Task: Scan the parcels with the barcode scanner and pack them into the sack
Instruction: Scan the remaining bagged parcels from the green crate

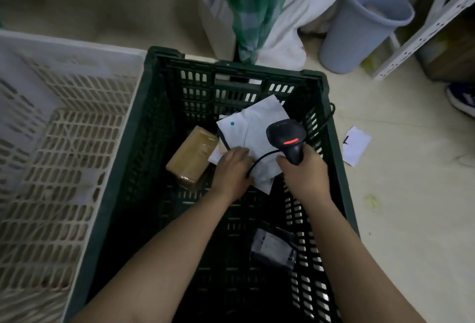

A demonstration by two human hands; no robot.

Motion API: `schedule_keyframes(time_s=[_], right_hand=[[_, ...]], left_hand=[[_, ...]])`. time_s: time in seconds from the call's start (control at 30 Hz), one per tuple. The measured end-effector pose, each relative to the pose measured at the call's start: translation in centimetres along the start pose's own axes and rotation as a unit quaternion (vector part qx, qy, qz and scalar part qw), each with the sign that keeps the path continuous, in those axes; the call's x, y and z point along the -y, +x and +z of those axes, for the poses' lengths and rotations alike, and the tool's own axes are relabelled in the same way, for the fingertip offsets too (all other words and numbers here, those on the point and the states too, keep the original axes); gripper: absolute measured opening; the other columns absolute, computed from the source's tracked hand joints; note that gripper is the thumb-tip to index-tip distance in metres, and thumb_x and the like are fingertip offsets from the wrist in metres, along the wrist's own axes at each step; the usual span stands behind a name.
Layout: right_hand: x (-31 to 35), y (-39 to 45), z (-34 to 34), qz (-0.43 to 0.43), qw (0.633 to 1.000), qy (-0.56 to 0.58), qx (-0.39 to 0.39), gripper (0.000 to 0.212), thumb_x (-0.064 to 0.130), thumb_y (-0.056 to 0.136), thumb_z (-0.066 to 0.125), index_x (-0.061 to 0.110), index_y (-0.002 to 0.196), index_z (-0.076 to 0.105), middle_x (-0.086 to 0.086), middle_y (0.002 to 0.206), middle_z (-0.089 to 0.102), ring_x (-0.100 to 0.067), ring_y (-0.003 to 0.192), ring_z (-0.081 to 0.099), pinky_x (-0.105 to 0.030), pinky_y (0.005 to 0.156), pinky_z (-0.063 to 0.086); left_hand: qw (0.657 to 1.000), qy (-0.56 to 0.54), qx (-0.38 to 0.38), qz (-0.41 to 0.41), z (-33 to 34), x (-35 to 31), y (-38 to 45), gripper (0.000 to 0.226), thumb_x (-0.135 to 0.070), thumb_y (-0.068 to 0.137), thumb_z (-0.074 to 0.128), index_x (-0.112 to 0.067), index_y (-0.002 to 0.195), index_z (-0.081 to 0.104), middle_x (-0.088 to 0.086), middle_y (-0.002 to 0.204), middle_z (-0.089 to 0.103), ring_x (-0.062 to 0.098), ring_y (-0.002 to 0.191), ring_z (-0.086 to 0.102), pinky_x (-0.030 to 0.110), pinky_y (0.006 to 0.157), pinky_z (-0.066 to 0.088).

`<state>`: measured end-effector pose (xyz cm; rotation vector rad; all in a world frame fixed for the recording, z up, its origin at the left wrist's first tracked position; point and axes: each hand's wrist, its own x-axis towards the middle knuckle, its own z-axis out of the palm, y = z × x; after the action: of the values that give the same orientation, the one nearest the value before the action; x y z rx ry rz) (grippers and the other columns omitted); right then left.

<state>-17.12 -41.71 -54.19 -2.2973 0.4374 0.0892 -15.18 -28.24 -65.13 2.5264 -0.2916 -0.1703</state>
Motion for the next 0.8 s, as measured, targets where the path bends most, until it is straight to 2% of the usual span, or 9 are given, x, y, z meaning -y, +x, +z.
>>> schedule_keyframes(time_s=[0.1, 0.17, 0.3, 0.37, 0.47, 0.57, 0.63, 0.73, 0.8], right_hand=[[-0.2, 0.6, -0.5, -0.015, 1.000, -0.005, -0.017, 0.016, 0.023, 0.087, 0.064, 0.011, 0.085, 0.053, 0.003, 0.070, 0.053, -0.017, 0.064, 0.049, -0.026, 0.053, 0.035], [-0.1, 0.8, -0.3, -0.017, 1.000, 0.005, -0.015, 0.017, 0.024, 0.087, 0.064, 0.011, 0.085, 0.053, 0.004, 0.070, 0.053, -0.015, 0.064, 0.048, -0.028, 0.054, 0.035], [0.1, 0.5, 0.0, -0.026, 0.999, 0.022, -0.010, 0.015, 0.023, 0.087, 0.065, 0.015, 0.085, 0.053, 0.008, 0.069, 0.053, -0.010, 0.062, 0.047, -0.028, 0.055, 0.034], [0.0, 0.4, 0.0, -0.027, 0.999, 0.028, -0.017, 0.014, 0.024, 0.087, 0.065, 0.014, 0.086, 0.055, 0.008, 0.070, 0.054, -0.013, 0.064, 0.049, -0.028, 0.058, 0.036], [0.2, 0.5, 0.4, -0.029, 0.999, 0.038, -0.024, 0.014, 0.025, 0.086, 0.065, 0.015, 0.086, 0.055, 0.005, 0.073, 0.056, -0.019, 0.071, 0.052, -0.029, 0.064, 0.039], [1.0, 0.8, 1.5, -0.045, 0.998, 0.047, -0.022, 0.014, 0.025, 0.086, 0.067, 0.016, 0.087, 0.055, 0.003, 0.076, 0.058, -0.020, 0.073, 0.054, -0.028, 0.064, 0.038], [1.7, 0.8, 2.4, -0.048, 0.997, 0.059, -0.024, 0.015, 0.024, 0.086, 0.066, 0.013, 0.090, 0.057, 0.003, 0.075, 0.058, -0.019, 0.072, 0.054, -0.029, 0.064, 0.040], [2.1, 1.0, 3.5, -0.042, 0.995, 0.089, -0.020, 0.012, 0.021, 0.087, 0.065, 0.013, 0.090, 0.058, 0.003, 0.073, 0.058, -0.014, 0.069, 0.053, -0.026, 0.060, 0.039], [2.1, 1.0, 3.8, -0.042, 0.994, 0.098, -0.015, 0.011, 0.021, 0.087, 0.065, 0.014, 0.092, 0.059, 0.004, 0.075, 0.059, -0.011, 0.069, 0.053, -0.018, 0.058, 0.039]], left_hand=[[0.999, 0.005, 0.040, -0.017, 1.5, 0.4, 0.8, 0.065, -0.045, 0.080, 0.071, -0.018, 0.136, 0.051, 0.004, 0.153, 0.031, 0.023, 0.144, 0.017, 0.035, 0.115, 0.005], [0.998, 0.011, 0.057, -0.022, 1.9, 0.4, 0.9, 0.061, -0.050, 0.082, 0.067, -0.022, 0.134, 0.052, 0.000, 0.156, 0.025, 0.020, 0.146, 0.008, 0.037, 0.114, -0.005], [0.998, -0.060, 0.004, -0.023, 1.7, 0.7, 0.5, 0.028, -0.038, 0.091, 0.059, -0.023, 0.113, 0.064, -0.007, 0.146, 0.043, 0.011, 0.142, 0.023, 0.028, 0.109, -0.006], [0.991, -0.122, -0.031, -0.049, 0.9, 1.6, 0.6, 0.030, -0.027, 0.093, 0.050, -0.021, 0.120, 0.063, -0.003, 0.145, 0.045, 0.013, 0.140, 0.026, 0.035, 0.115, -0.002], [0.990, -0.083, -0.066, -0.097, -0.6, 3.1, 2.4, 0.046, -0.016, 0.096, 0.043, -0.015, 0.142, 0.043, 0.008, 0.157, 0.025, 0.023, 0.146, 0.015, 0.047, 0.118, 0.013], [0.986, -0.022, -0.027, -0.162, -2.0, 3.6, 5.0, 0.058, -0.030, 0.103, 0.035, -0.013, 0.154, 0.012, 0.011, 0.162, 0.001, 0.025, 0.149, -0.002, 0.044, 0.118, 0.004], [0.982, -0.033, 0.000, -0.187, -2.3, 3.9, 6.2, 0.067, -0.033, 0.100, 0.043, -0.011, 0.153, 0.009, 0.014, 0.160, 0.010, 0.028, 0.147, 0.008, 0.043, 0.117, 0.009], [0.982, -0.021, -0.003, -0.188, -2.3, 4.5, 6.3, 0.061, -0.028, 0.091, 0.060, -0.009, 0.142, 0.035, 0.016, 0.140, 0.046, 0.032, 0.129, 0.040, 0.039, 0.105, 0.031], [0.983, 0.005, -0.038, -0.181, -2.4, 4.4, 5.7, 0.049, -0.024, 0.089, 0.063, -0.007, 0.132, 0.047, 0.017, 0.130, 0.051, 0.033, 0.120, 0.044, 0.036, 0.096, 0.034]])
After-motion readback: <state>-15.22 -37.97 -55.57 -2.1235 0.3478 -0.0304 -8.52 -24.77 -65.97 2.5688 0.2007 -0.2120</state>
